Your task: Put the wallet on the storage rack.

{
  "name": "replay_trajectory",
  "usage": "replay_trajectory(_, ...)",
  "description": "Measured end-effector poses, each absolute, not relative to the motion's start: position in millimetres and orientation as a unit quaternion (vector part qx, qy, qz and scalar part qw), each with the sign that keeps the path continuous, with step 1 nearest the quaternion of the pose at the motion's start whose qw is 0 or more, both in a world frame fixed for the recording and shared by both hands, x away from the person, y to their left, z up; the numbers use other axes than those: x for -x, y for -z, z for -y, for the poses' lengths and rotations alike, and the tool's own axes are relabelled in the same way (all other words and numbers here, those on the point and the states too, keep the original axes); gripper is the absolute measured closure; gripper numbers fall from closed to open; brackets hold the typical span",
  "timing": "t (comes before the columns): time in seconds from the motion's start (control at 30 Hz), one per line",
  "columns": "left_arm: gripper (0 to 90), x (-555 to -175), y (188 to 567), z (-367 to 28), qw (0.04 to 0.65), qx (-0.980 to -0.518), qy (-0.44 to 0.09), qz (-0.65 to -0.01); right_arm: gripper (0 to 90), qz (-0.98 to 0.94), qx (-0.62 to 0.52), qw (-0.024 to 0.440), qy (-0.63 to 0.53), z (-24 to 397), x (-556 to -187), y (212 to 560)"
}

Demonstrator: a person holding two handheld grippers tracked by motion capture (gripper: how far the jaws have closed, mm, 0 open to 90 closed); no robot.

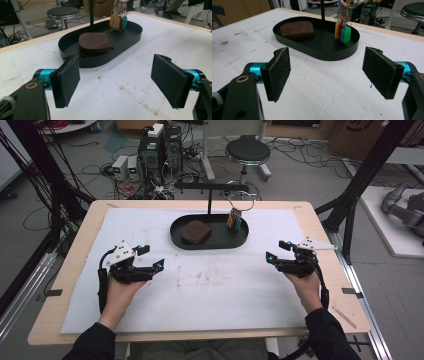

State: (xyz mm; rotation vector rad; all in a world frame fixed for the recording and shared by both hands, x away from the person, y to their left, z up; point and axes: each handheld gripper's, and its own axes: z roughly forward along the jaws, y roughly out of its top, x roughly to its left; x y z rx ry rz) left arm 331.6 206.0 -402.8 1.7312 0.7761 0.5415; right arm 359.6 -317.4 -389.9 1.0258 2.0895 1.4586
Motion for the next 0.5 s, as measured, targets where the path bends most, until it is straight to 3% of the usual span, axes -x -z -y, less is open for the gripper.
replay_trajectory(0.5,23.1,-333.7,402.7,-208.9,0.551,-0.730,-0.230,-0.332,23.0,-0.746,-0.368,0.197,-0.519,318.2,-359.2,389.8)
